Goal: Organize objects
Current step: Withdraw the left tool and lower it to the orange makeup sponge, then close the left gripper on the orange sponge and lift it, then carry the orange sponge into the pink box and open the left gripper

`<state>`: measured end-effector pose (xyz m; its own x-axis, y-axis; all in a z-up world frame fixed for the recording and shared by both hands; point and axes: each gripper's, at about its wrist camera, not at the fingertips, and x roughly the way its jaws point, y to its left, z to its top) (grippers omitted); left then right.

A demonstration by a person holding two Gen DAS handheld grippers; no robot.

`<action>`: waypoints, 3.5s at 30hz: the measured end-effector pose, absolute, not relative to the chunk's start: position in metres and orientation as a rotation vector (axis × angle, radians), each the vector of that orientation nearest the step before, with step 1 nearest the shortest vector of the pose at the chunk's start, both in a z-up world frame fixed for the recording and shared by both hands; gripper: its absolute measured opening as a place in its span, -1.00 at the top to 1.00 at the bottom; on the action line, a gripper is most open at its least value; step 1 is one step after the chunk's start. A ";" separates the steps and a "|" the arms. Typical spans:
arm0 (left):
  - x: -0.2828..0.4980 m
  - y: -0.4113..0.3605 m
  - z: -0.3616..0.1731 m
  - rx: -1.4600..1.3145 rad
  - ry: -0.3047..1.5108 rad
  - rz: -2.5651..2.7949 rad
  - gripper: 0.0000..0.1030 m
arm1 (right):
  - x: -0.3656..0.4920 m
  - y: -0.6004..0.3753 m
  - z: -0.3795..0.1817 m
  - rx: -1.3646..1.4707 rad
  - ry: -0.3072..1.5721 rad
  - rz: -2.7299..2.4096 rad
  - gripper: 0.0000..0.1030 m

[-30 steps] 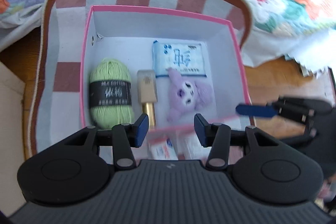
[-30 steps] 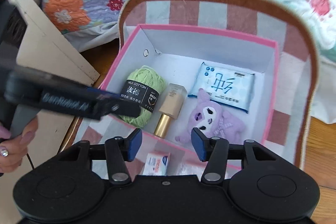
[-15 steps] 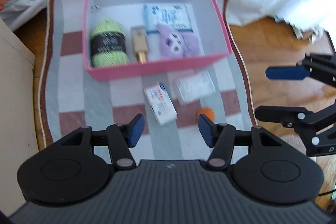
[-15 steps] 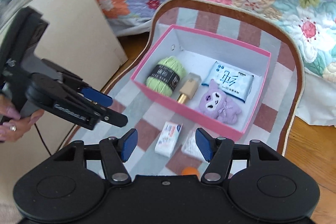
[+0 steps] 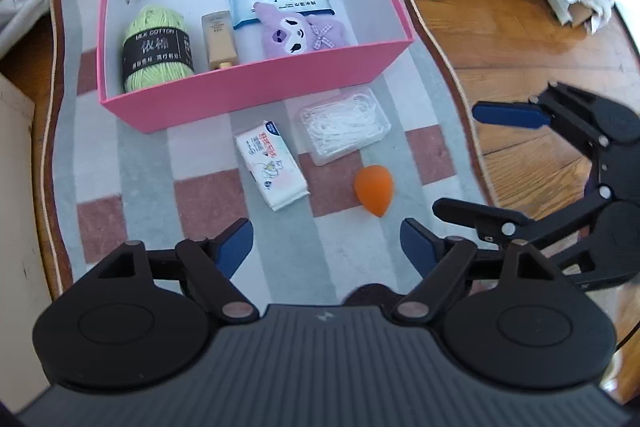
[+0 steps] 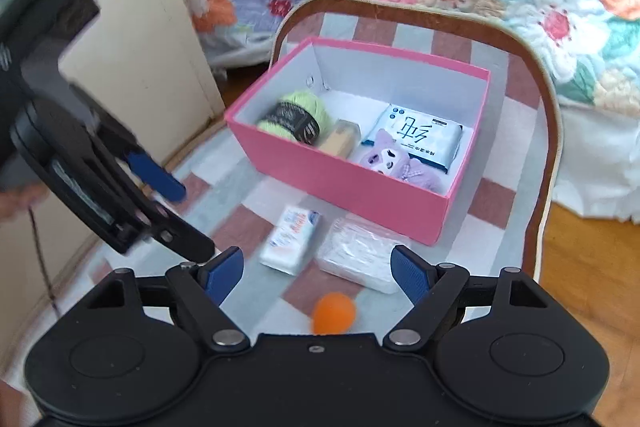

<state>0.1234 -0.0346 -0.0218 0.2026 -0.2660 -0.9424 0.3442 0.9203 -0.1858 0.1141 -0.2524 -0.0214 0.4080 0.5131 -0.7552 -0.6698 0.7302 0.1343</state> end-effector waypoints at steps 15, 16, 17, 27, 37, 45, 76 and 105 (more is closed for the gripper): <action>0.128 -0.055 -0.092 -0.011 1.235 -0.538 -0.47 | 0.121 -0.234 -0.099 -0.392 0.984 0.870 -0.42; 0.130 -0.058 -0.096 -0.030 1.232 -0.553 -0.45 | 0.123 -0.232 -0.104 -0.399 0.995 0.865 -0.41; 0.132 -0.060 -0.100 -0.051 1.222 -0.570 -0.43 | 0.124 -0.230 -0.108 -0.398 1.008 0.859 -0.41; 0.132 -0.069 -0.151 -0.255 1.215 -0.577 0.40 | 0.132 -0.233 -0.137 -0.267 1.137 0.773 -0.09; 0.125 -0.065 -0.136 -0.216 1.201 -0.558 0.47 | 0.124 -0.237 -0.126 -0.242 1.049 0.787 0.22; 0.100 -0.040 -0.096 -0.217 1.135 -0.558 0.48 | 0.113 -0.228 -0.097 -0.174 1.058 0.809 0.20; 0.121 0.006 0.037 -0.256 1.055 -0.572 0.47 | 0.113 -0.190 0.043 -0.163 0.882 0.786 0.17; 0.266 0.016 0.067 -0.361 1.116 -0.522 0.47 | 0.237 -0.158 0.069 -0.107 0.939 0.700 0.17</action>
